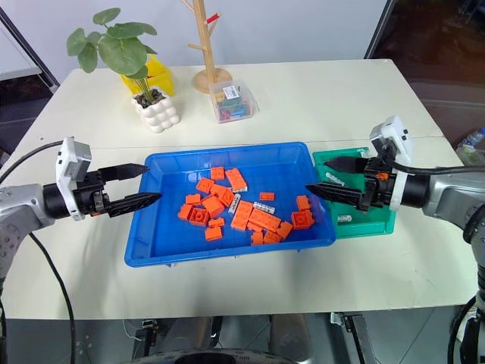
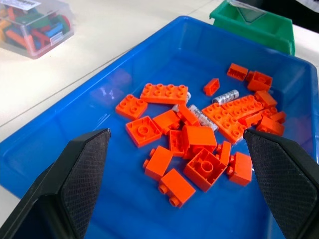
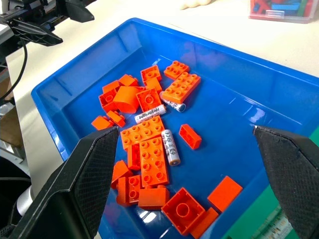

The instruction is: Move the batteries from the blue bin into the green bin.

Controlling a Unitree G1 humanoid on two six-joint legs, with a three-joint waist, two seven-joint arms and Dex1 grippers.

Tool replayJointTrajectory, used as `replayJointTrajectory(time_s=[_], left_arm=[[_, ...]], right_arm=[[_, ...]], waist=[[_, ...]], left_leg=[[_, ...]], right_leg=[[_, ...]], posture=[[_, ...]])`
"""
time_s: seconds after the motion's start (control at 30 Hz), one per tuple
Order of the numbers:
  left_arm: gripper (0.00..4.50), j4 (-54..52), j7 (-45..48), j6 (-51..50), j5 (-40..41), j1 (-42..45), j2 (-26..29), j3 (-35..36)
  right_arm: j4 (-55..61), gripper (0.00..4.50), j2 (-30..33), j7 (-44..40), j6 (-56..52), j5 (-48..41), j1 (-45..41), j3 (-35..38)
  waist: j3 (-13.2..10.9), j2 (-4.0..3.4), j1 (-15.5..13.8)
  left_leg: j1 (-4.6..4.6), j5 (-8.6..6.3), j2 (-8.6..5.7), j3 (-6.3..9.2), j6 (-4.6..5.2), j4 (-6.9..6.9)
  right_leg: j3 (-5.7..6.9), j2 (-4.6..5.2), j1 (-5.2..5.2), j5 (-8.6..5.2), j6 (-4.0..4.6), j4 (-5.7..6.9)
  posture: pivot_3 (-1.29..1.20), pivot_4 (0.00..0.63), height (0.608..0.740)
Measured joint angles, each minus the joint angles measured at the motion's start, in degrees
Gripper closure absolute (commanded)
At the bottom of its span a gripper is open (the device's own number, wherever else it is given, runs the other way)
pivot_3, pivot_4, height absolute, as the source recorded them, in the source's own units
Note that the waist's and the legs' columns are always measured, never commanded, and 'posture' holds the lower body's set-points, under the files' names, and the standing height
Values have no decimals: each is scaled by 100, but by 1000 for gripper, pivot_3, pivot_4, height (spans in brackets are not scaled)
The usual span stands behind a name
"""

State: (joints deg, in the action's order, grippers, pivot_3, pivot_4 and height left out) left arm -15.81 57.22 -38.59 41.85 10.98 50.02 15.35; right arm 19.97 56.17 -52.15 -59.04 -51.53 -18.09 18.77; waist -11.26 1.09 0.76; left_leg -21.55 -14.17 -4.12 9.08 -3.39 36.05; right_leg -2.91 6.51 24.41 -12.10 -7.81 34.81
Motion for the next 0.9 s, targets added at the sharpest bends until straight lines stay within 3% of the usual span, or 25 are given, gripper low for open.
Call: replayJointTrajectory(time_s=[0.9], left_arm=[[0, 113, -102, 94, -77, 101, -102, 1]], right_arm=[[-53, 76, -302, 426, 194, 94, -497, -251]], waist=[[0, 0, 4]], left_leg=[[-3, 0, 0, 0, 1, -2]], right_leg=[[0, 0, 0, 2, 0, -10]], posture=[[0, 150, 740]])
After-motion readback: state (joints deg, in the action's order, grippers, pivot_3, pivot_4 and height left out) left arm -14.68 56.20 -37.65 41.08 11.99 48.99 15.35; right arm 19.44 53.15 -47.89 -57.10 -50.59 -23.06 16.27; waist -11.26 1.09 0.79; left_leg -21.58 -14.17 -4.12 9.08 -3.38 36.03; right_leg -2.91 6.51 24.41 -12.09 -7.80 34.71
